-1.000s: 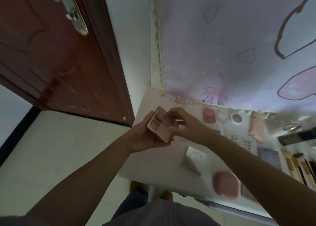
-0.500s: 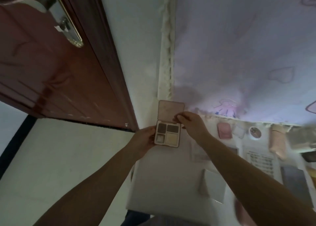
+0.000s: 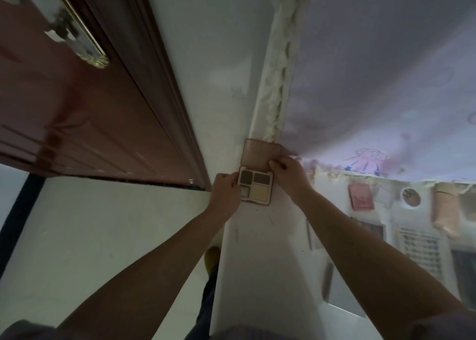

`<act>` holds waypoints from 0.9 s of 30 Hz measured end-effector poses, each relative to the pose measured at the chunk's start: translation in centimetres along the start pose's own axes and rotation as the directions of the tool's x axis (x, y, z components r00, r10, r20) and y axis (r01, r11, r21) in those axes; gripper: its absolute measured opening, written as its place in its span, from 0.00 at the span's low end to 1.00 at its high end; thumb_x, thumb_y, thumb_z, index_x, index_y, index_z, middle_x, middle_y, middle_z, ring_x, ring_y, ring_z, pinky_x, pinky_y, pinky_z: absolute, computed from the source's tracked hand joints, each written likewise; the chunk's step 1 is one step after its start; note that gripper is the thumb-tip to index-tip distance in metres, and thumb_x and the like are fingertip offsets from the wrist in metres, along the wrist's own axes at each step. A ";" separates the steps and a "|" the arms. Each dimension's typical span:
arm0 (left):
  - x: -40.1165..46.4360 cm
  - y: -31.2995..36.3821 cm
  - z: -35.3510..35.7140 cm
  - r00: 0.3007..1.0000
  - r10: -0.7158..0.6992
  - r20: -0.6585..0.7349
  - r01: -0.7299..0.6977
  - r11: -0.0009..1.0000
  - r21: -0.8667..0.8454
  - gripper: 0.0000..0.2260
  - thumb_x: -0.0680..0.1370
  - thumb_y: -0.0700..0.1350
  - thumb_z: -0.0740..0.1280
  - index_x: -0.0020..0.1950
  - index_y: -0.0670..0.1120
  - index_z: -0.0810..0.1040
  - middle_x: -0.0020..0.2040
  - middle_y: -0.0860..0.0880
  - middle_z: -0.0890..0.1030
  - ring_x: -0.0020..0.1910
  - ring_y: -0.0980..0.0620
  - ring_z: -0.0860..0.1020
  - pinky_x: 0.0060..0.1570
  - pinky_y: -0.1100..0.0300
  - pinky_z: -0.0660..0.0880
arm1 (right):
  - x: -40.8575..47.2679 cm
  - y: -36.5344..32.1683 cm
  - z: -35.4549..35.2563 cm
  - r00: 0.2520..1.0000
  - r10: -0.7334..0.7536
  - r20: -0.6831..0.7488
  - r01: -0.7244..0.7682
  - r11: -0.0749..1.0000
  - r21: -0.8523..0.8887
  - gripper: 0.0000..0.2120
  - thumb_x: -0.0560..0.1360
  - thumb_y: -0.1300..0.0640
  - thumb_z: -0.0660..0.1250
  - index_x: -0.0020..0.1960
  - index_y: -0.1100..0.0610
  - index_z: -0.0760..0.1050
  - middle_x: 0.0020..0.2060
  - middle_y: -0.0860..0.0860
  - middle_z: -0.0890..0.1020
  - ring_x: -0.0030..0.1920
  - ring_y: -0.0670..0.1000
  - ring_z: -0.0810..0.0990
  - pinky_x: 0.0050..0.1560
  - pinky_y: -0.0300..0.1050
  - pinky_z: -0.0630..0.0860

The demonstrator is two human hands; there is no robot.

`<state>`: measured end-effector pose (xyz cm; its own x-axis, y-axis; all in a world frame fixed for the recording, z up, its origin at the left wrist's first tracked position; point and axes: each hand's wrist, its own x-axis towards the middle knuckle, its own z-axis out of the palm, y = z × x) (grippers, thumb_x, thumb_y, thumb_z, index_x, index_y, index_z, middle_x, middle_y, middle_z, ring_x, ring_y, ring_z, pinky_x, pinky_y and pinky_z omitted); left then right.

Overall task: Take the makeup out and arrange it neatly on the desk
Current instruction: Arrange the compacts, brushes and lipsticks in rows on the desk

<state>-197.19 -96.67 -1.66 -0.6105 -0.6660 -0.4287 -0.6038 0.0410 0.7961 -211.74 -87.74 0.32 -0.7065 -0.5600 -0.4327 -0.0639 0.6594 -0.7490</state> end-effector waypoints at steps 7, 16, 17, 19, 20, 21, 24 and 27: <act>-4.2 1.0 0.2 0.990 -0.035 -0.136 0.052 0.991 0.123 0.19 0.77 0.34 0.57 0.69 0.42 0.68 0.60 0.40 0.71 0.57 0.42 0.73 0.56 0.50 0.73 | -3.3 0.3 -4.4 1.000 0.025 0.004 -0.025 0.999 0.031 0.11 0.77 0.62 0.63 0.59 0.61 0.75 0.41 0.54 0.78 0.33 0.46 0.75 0.26 0.32 0.71; -14.7 3.0 10.5 0.944 0.104 0.314 -0.192 0.944 0.267 0.14 0.80 0.37 0.57 0.60 0.42 0.78 0.60 0.43 0.77 0.56 0.49 0.76 0.54 0.65 0.67 | -17.4 10.3 -10.4 0.961 -0.086 0.262 0.235 0.752 -0.616 0.13 0.76 0.53 0.63 0.59 0.55 0.74 0.60 0.54 0.74 0.60 0.55 0.74 0.59 0.46 0.71; -15.6 3.0 11.6 0.937 0.081 0.341 -0.186 0.939 0.289 0.15 0.80 0.38 0.56 0.63 0.41 0.76 0.62 0.43 0.76 0.60 0.48 0.74 0.59 0.65 0.66 | -18.6 11.6 -10.3 0.954 -0.080 0.290 0.263 0.692 -0.672 0.17 0.75 0.50 0.64 0.62 0.54 0.71 0.64 0.54 0.70 0.64 0.55 0.70 0.62 0.48 0.69; -17.0 3.1 13.1 0.934 0.055 0.352 -0.168 0.939 0.299 0.16 0.81 0.39 0.55 0.66 0.41 0.74 0.64 0.42 0.75 0.63 0.47 0.73 0.62 0.63 0.65 | -20.1 13.9 -9.9 0.931 -0.078 0.357 0.340 0.545 -0.767 0.26 0.73 0.43 0.65 0.66 0.53 0.66 0.70 0.54 0.64 0.71 0.56 0.62 0.68 0.51 0.63; -17.4 3.3 13.5 0.933 0.049 0.356 -0.160 0.943 0.291 0.16 0.81 0.39 0.55 0.66 0.42 0.75 0.64 0.42 0.75 0.62 0.47 0.73 0.62 0.62 0.66 | -20.5 14.6 -9.6 0.924 -0.094 0.370 0.363 0.511 -0.779 0.28 0.72 0.42 0.66 0.67 0.53 0.65 0.70 0.54 0.63 0.71 0.57 0.61 0.69 0.52 0.61; -17.8 3.5 13.8 0.929 0.041 0.367 -0.153 0.947 0.282 0.16 0.81 0.39 0.55 0.65 0.42 0.75 0.63 0.42 0.76 0.61 0.47 0.74 0.60 0.61 0.67 | -20.8 15.2 -9.2 0.922 -0.136 0.364 0.381 0.498 -0.779 0.27 0.70 0.44 0.68 0.65 0.55 0.67 0.69 0.56 0.66 0.70 0.59 0.64 0.68 0.53 0.63; -18.1 3.9 13.9 0.917 -0.007 0.399 -0.089 0.971 0.223 0.15 0.80 0.39 0.56 0.64 0.42 0.76 0.61 0.43 0.78 0.56 0.47 0.76 0.57 0.59 0.71 | -20.6 15.9 -8.5 0.919 -0.276 0.283 0.394 0.577 -0.715 0.19 0.66 0.50 0.72 0.52 0.58 0.74 0.54 0.58 0.76 0.53 0.61 0.78 0.52 0.52 0.75; -18.1 4.1 12.3 0.910 -0.111 0.399 0.113 0.993 0.018 0.11 0.80 0.43 0.59 0.59 0.43 0.77 0.55 0.42 0.79 0.49 0.49 0.77 0.57 0.54 0.76 | -20.9 14.0 -8.9 0.912 -0.334 0.238 0.410 0.747 -0.523 0.13 0.72 0.50 0.68 0.52 0.55 0.70 0.52 0.51 0.72 0.52 0.51 0.71 0.51 0.40 0.72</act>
<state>-194.92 -75.31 4.05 -0.6933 -0.3131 -0.6491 -0.6782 -0.0210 0.7346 -204.17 -62.33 3.38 -0.4552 -0.8503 -0.2640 -0.7060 0.5254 -0.4749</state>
